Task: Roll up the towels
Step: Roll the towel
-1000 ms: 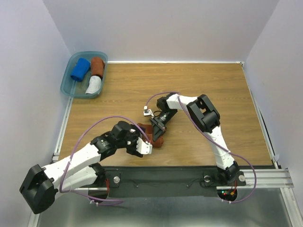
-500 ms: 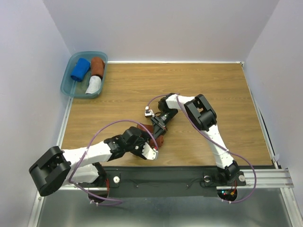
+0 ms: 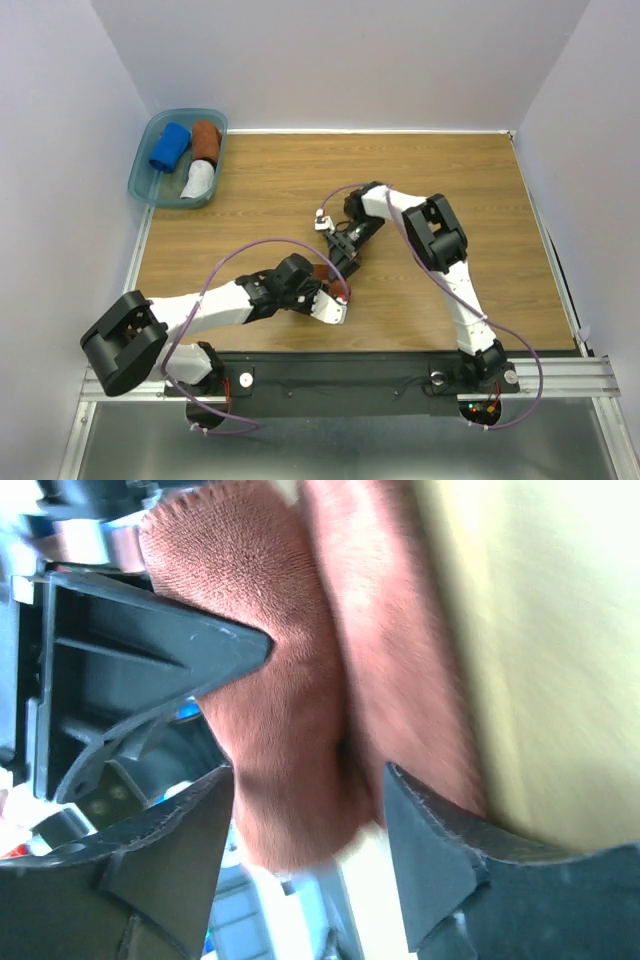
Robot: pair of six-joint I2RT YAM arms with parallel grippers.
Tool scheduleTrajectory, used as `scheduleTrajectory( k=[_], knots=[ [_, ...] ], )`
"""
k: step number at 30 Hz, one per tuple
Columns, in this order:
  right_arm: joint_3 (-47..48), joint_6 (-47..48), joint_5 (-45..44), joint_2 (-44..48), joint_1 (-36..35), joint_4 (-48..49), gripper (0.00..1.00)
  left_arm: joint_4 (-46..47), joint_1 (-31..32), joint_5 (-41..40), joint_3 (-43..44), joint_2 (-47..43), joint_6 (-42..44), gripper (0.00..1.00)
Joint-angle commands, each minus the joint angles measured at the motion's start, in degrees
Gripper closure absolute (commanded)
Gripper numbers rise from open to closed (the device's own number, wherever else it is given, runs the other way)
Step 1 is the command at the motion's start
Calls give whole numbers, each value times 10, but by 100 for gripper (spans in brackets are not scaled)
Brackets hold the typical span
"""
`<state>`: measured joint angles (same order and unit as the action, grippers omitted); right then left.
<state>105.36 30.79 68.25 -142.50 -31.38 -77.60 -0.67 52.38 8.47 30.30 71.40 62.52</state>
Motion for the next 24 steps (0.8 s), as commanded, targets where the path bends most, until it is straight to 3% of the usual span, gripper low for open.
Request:
scheduleTrajectory(
  k=[1, 6, 10, 16, 19, 24],
  knots=[
    [49, -20, -89, 73, 69, 55, 32, -111, 4, 68, 54, 35, -82, 87],
    [52, -45, -159, 184, 114, 94, 24, -156, -25, 104, 118, 106, -133, 88],
    [-23, -56, -195, 289, 157, 143, 23, -214, -69, 179, 181, 146, -144, 88],
    [-152, -33, -257, 473, 159, 202, 23, -330, -141, 278, 279, 240, -110, 85],
    [-197, -2, -287, 527, 131, 206, 25, -399, -170, 323, 322, 311, -81, 84],
    [-319, 1, -424, 614, 27, 289, 26, -481, -222, 356, 408, 424, -45, 80]
  ],
)
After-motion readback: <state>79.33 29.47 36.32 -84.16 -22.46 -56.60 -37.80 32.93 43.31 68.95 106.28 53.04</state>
